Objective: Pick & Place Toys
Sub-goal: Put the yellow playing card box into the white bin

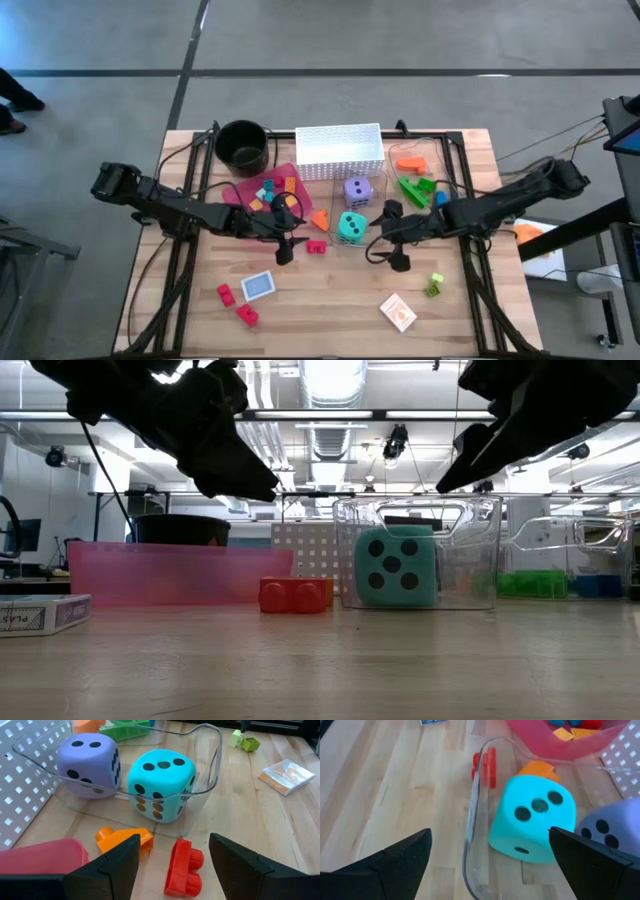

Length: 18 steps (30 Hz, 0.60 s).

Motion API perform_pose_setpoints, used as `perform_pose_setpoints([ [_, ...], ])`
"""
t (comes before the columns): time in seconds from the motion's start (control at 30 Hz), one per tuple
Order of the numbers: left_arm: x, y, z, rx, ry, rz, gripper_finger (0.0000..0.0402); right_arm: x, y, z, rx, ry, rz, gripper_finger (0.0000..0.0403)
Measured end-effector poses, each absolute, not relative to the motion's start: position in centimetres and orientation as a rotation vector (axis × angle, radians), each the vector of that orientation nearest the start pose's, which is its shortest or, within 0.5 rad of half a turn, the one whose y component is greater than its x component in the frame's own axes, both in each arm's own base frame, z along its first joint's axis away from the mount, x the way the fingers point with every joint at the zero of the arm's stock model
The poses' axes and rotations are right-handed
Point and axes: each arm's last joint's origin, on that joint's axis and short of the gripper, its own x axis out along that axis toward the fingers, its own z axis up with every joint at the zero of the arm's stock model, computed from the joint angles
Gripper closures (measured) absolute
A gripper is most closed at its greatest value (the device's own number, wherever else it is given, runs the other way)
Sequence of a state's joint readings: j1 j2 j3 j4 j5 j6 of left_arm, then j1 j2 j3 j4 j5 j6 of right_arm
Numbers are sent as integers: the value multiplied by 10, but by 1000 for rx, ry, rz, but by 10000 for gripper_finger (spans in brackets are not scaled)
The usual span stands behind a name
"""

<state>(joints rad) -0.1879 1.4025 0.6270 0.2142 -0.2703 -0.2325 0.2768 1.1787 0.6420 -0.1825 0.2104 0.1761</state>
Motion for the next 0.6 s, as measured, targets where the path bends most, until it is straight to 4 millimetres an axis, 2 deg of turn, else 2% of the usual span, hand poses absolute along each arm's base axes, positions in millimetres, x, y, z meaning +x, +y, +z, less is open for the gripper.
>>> perform_pose_setpoints([
  [0.2,270,-44,184,-100,534,143,159,233,62,221,10,733,50,5],
  [0.33,270,-44,184,-100,535,143,159,228,68,229,130,847,160,5],
  [0.6,270,-43,184,-101,537,145,159,215,97,228,340,937,203,5],
])
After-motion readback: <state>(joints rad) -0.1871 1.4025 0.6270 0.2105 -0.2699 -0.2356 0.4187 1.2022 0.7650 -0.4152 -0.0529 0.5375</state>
